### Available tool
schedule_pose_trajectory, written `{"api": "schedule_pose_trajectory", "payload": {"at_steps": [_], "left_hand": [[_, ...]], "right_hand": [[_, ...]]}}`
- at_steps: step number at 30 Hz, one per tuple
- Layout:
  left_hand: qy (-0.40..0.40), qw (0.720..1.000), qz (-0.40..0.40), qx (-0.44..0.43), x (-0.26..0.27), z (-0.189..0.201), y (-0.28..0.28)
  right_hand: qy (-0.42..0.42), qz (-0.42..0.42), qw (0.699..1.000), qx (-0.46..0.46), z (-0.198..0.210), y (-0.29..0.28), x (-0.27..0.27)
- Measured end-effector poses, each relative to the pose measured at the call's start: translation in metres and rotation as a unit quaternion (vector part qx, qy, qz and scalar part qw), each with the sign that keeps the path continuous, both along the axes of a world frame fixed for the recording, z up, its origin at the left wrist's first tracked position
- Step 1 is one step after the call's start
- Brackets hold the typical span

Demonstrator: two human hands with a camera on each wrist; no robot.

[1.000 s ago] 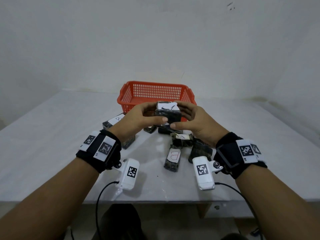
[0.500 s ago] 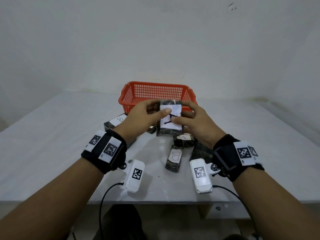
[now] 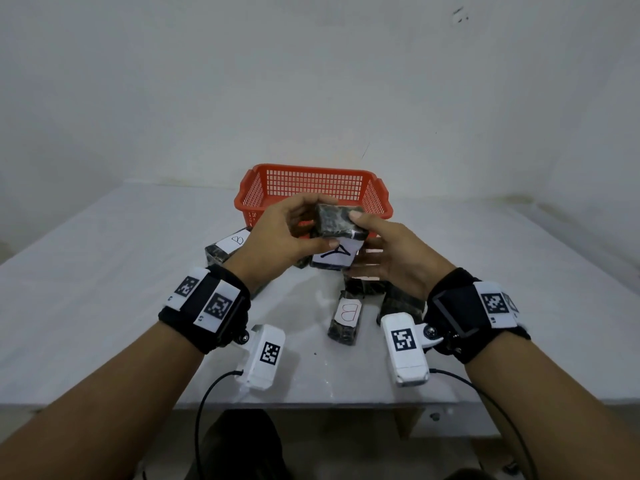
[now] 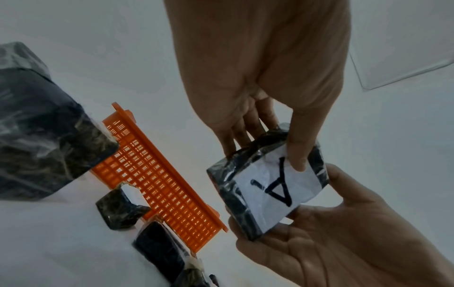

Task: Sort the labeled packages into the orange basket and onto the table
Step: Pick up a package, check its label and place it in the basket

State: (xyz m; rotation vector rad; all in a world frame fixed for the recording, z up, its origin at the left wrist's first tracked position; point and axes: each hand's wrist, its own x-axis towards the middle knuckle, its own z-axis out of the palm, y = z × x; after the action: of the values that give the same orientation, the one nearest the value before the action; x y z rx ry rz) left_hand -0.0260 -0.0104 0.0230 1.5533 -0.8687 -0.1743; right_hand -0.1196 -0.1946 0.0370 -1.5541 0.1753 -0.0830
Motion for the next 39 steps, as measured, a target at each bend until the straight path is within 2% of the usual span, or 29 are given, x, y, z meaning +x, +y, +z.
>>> {"api": "schedule_pose_trajectory", "payload": {"at_steps": [5,9,13,19,25,29,34,39], "left_hand": [[0.030,0.992,0.003,0.122,0.001,0.000,0.000],[0.112,0.990,-0.040,0.070,-0.003,-0.004,-0.005],[0.097,0.994,0.003,0.052,-0.002,-0.003,-0.009],[0.152,0.987,-0.042,0.023,0.001,-0.002,-0.009],[0.142,0.989,0.025,0.018,0.003,-0.003,-0.010],[0.165,0.986,-0.017,0.011,0.005,-0.005,-0.007],[0.151,0.988,-0.003,0.014,0.008,-0.007,-0.007],[0.168,0.985,-0.028,0.015,0.009,-0.010,-0.007]], "right_hand": [[-0.058,-0.027,0.998,-0.008,0.000,-0.001,0.002],[-0.071,-0.027,0.997,0.002,0.001,-0.001,0.003],[-0.058,-0.011,0.998,-0.015,0.002,0.001,0.004],[-0.075,-0.044,0.996,0.000,0.001,-0.002,0.006],[-0.071,0.005,0.997,-0.003,-0.008,-0.003,0.010],[-0.077,-0.009,0.997,-0.027,-0.011,-0.006,0.013],[-0.055,0.013,0.998,-0.001,-0.008,-0.006,0.013],[-0.045,-0.011,0.999,-0.012,-0.007,-0.007,0.017]]}}
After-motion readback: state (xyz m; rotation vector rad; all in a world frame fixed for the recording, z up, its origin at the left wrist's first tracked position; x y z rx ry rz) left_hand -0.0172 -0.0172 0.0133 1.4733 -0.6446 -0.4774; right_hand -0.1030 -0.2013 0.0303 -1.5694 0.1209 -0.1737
